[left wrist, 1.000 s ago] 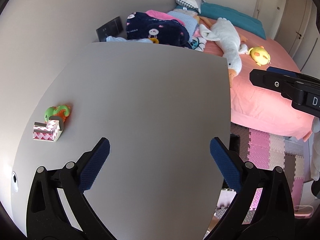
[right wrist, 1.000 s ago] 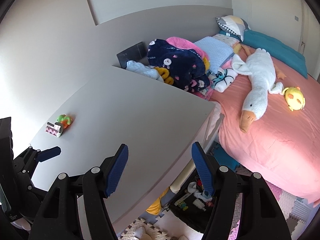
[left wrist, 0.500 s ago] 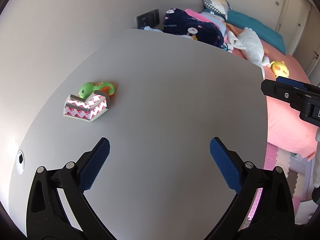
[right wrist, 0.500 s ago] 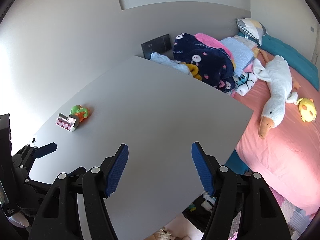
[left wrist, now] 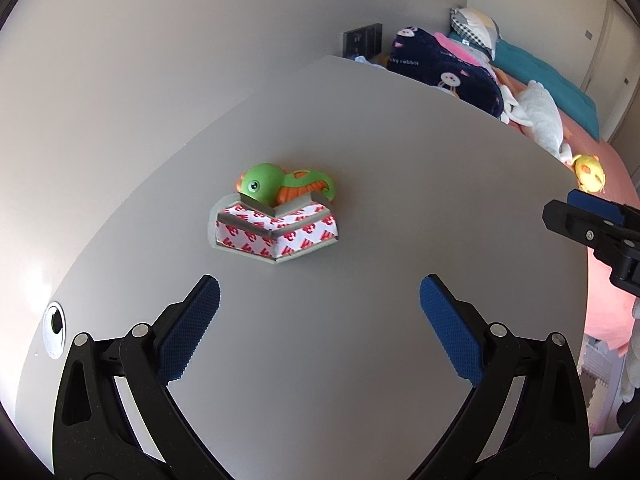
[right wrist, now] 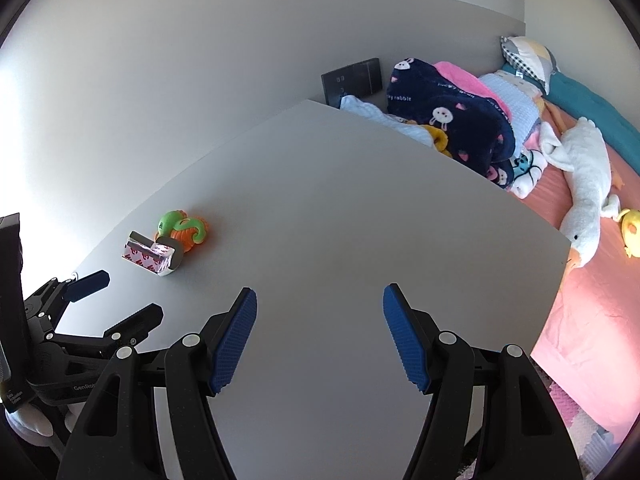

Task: Collect trash
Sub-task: 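Move both open tools back over the desk toward the box and seahorse toy, then grasp the pink-white box with the left tool while the right tool grasps the green seahorse toy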

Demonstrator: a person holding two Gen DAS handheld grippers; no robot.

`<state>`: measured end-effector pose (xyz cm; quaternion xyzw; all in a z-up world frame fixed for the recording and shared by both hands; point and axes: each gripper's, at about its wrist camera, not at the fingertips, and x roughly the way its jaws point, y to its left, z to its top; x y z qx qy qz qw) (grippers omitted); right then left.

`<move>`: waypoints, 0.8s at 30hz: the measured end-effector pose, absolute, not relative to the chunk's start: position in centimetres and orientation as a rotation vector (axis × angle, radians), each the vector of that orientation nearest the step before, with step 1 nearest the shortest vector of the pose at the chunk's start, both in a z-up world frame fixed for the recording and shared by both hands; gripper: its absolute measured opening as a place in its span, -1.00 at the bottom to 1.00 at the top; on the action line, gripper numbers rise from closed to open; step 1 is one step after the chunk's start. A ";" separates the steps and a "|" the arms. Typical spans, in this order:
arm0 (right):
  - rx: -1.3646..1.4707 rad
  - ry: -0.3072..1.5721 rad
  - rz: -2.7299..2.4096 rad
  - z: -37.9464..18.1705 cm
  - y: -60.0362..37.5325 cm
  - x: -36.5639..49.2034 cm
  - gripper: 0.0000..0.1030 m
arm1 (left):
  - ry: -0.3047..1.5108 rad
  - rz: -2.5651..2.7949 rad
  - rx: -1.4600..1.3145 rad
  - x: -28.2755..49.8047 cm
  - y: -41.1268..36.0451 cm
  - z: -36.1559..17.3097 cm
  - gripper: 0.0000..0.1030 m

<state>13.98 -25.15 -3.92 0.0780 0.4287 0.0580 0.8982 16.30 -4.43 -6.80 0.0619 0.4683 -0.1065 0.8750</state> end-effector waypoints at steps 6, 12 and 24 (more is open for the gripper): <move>0.163 0.908 0.136 -4.7 -23.6 16.1 0.29 | 0.991 -0.219 0.106 18.6 -3.2 -7.9 0.88; 0.145 0.911 0.148 -4.9 -22.2 17.8 0.29 | 1.003 -0.229 0.089 20.0 -2.7 -8.8 0.88; 0.114 0.929 0.183 -5.4 -19.7 20.3 0.29 | 0.988 -0.220 0.096 22.0 -2.3 -9.9 0.83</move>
